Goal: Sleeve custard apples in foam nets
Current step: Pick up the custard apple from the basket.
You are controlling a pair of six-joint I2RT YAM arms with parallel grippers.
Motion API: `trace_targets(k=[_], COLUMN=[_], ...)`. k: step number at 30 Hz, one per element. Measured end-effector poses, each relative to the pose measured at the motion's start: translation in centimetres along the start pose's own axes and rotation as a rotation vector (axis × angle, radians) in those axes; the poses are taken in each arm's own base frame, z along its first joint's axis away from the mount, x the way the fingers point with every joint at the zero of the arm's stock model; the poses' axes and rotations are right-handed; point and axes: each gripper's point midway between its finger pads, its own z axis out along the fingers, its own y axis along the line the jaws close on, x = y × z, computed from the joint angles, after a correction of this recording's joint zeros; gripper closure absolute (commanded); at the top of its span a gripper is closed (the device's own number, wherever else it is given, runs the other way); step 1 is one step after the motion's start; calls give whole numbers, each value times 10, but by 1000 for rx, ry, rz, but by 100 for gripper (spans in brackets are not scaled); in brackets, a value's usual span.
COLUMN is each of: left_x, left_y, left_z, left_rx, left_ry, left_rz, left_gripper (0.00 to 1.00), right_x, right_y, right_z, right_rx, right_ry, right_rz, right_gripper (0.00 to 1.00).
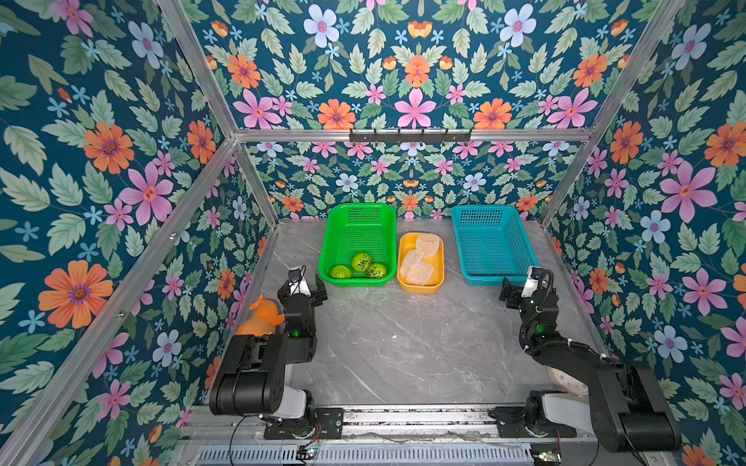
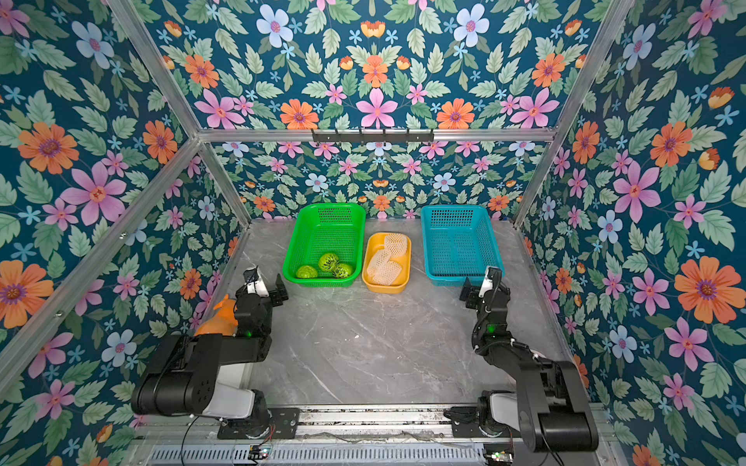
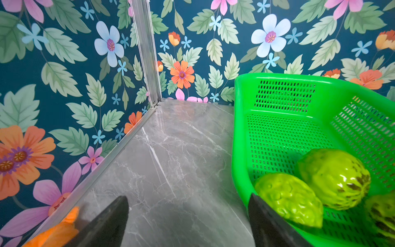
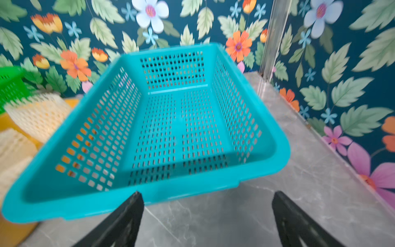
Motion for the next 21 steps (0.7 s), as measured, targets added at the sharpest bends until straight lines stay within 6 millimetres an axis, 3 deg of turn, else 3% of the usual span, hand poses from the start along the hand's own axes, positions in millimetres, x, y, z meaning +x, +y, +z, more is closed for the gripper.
trace_targets(k=[4,8,13,21], left_x=[-10,-19,-49,-86], left_y=[-2,-5,-15,-73], left_z=[0,1,5,36], left_rx=[0,-9,17,206], left_ry=[10,37,40,164], left_rz=[-18,-49,-112,-192], left_gripper=[11,11,11,0], right_x=[-27,-22,-28,-31], right_y=[3,7,19,32], right_z=[-10,-19,-26,-20], right_rx=[-8,-25,-57,-54], right_ry=[-21,57,145,359], right_rz=[28,53,116,238], right_gripper=[6,6,1,1])
